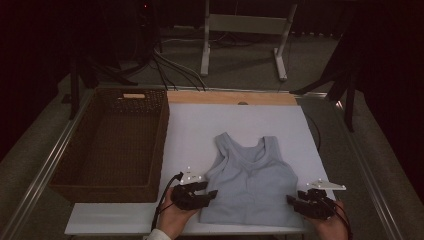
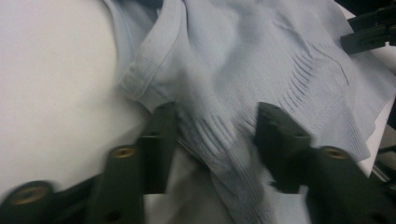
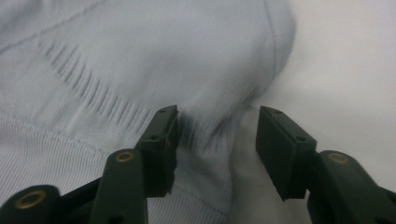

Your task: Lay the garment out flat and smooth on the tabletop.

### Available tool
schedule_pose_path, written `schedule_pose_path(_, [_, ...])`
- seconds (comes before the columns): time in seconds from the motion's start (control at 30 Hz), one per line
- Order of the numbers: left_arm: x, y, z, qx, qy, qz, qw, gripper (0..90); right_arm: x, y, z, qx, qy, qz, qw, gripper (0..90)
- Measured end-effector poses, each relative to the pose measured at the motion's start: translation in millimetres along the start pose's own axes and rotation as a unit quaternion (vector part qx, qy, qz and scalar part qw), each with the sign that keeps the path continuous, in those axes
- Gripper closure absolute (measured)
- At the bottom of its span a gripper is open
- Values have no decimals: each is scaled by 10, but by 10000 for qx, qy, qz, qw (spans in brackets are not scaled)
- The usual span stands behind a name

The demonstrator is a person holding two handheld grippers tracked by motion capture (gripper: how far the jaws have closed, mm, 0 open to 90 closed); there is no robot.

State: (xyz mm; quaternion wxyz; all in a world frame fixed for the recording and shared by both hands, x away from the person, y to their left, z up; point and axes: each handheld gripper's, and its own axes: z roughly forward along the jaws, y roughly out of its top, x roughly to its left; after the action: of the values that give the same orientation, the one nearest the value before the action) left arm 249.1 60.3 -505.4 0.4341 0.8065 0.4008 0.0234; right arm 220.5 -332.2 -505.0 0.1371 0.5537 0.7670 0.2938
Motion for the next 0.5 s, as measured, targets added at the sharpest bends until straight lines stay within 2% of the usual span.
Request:
schedule_pose_path(0.03, [2,-4,5,41,-34,-12,10000,585,0,-1,4,-5,-1,-5,10000,513])
schedule_pose_path(0.1, [3,-11,9,122,-104,5,9999,686,1,6,-4,44,168,5,9998,627])
schedule_pose_path(0.17, [-12,-18,8,151,-115,19,9998,768,24,6,-5,86,193,-65,9998,732])
schedule_pose_path(0.23, [-30,-22,4,167,-111,35,9998,813,47,6,-10,110,254,-139,9995,795])
schedule_pose_path(0.37, [-31,-30,-17,161,-98,23,9998,837,81,11,-41,77,236,-214,9995,834])
schedule_pose_path(0.5, [-24,-50,-54,155,-62,26,9999,839,117,6,-55,46,274,-244,9993,838])
